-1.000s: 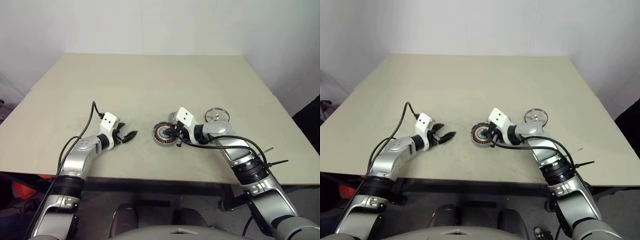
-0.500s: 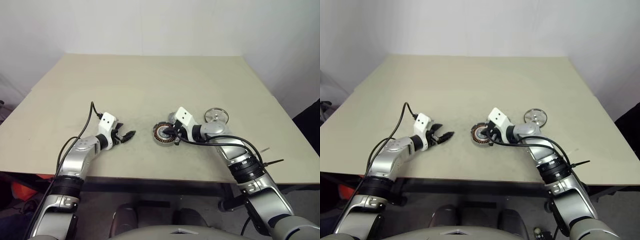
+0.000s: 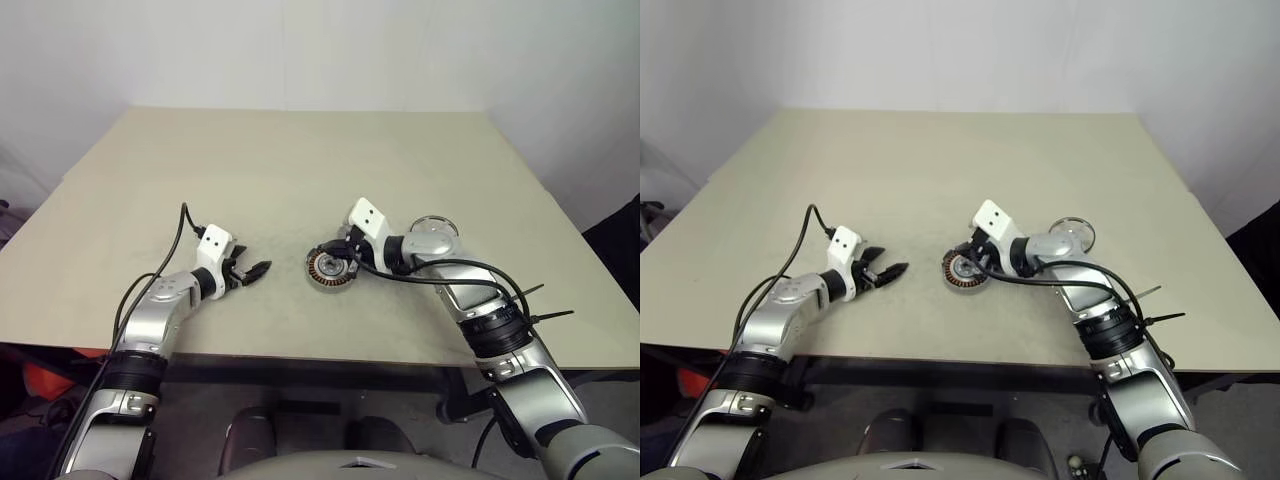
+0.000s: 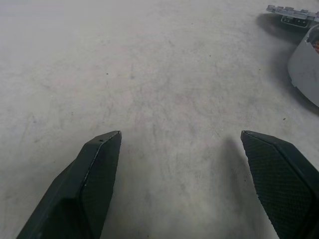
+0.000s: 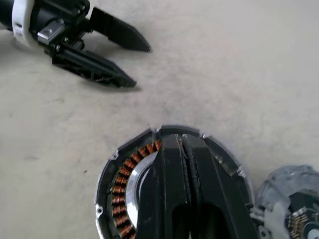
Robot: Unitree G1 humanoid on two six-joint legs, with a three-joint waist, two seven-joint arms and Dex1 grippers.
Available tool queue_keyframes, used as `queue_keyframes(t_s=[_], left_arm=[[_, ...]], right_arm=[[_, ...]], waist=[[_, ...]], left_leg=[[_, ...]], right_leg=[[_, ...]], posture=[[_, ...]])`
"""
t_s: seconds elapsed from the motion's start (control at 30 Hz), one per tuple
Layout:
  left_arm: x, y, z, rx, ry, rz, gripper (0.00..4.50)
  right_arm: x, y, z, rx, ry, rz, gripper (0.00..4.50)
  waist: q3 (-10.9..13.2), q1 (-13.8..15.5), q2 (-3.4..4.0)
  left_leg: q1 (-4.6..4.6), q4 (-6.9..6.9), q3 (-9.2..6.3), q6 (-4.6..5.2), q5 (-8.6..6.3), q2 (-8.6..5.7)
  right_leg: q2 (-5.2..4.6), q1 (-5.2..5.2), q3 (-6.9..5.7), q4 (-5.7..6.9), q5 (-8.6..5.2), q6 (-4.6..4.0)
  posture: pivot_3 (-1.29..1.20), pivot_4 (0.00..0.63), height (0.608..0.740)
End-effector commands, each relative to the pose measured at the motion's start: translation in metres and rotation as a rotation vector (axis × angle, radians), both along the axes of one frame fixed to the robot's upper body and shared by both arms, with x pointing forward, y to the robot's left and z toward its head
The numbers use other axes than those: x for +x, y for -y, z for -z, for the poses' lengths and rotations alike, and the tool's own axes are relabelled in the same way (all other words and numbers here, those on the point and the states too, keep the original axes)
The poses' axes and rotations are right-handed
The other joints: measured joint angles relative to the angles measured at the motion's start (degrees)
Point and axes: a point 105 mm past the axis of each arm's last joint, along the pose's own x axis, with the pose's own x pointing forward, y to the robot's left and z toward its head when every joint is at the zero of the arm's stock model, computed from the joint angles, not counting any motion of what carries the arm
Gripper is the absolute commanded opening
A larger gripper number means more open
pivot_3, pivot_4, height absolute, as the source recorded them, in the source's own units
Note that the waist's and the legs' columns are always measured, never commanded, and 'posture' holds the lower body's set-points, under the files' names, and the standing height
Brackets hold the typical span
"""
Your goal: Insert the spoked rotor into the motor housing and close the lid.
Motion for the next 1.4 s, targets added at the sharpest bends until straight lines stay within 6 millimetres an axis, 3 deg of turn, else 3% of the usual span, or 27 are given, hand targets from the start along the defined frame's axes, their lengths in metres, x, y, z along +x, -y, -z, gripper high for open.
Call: queue_keyframes(t_s=[0.03,0.17,0.33,0.67,0.83,1.0,1.4], left_arm=[[0.003,-0.007,-0.01,0.0,0.04,-0.022,4.08],[0.003,-0.009,-0.01,0.0,0.04,-0.031,4.08],[0.004,-0.01,-0.009,0.0,0.04,-0.037,4.08],[0.003,-0.008,-0.008,0.0,0.035,-0.027,4.08],[0.001,-0.009,-0.008,0.004,0.032,-0.023,4.08],[0.0,-0.008,-0.007,0.006,0.029,-0.021,4.08],[0.001,-0.003,-0.006,0.001,0.027,-0.016,4.08]], right_arm=[[-0.003,0.008,0.029,-0.06,-0.06,0.025,0.03],[0.004,0.01,0.028,-0.053,-0.05,0.065,0.03],[0.014,0.012,0.005,-0.009,0.007,0.07,0.03],[0.001,0.001,-0.025,0.039,0.069,-0.019,0.03],[-0.008,-0.008,-0.014,0.041,0.026,-0.03,0.03],[-0.002,0.003,0.03,-0.031,-0.057,0.05,0.03],[0.003,0.008,-0.015,0.039,0.042,-0.021,0.03]], waist=[[0.0,0.0,0.0],[-0.05,-0.14,0.05],[-0.05,0.0,0.04],[-0.05,0.08,0.04],[-0.05,0.08,0.04],[-0.05,0.01,0.04],[-0.09,0.09,0.09]], left_leg=[[-0.01,0.0,0.0,0.0,0.0,0.0],[0.1,-0.02,-0.01,-0.02,0.01,0.0],[0.07,-0.02,-0.02,-0.09,0.05,-0.04],[-0.02,-0.1,-0.03,-0.09,0.05,-0.04],[-0.02,-0.1,-0.03,-0.09,0.05,-0.04],[-0.03,-0.11,-0.04,-0.09,0.05,-0.05],[-0.02,-0.14,-0.04,-0.11,0.06,-0.07]], right_leg=[[0.0,0.0,-0.01,0.0,0.0,0.0],[0.0,0.07,0.0,0.0,0.0,0.0],[-0.03,0.08,0.0,0.0,0.0,0.0],[-0.03,-0.03,-0.03,-0.01,0.0,0.0],[-0.03,-0.03,-0.03,-0.01,-0.01,0.0],[-0.03,-0.02,-0.03,-0.05,-0.01,0.0],[-0.06,-0.02,-0.04,-0.04,-0.01,0.0]], posture=[[0.0,0.0,0.74],[0.0,0.0,0.74],[0.0,0.0,0.74],[0.0,0.0,0.74],[0.0,0.0,0.74],[0.0,0.0,0.74],[0.0,0.0,0.74]])
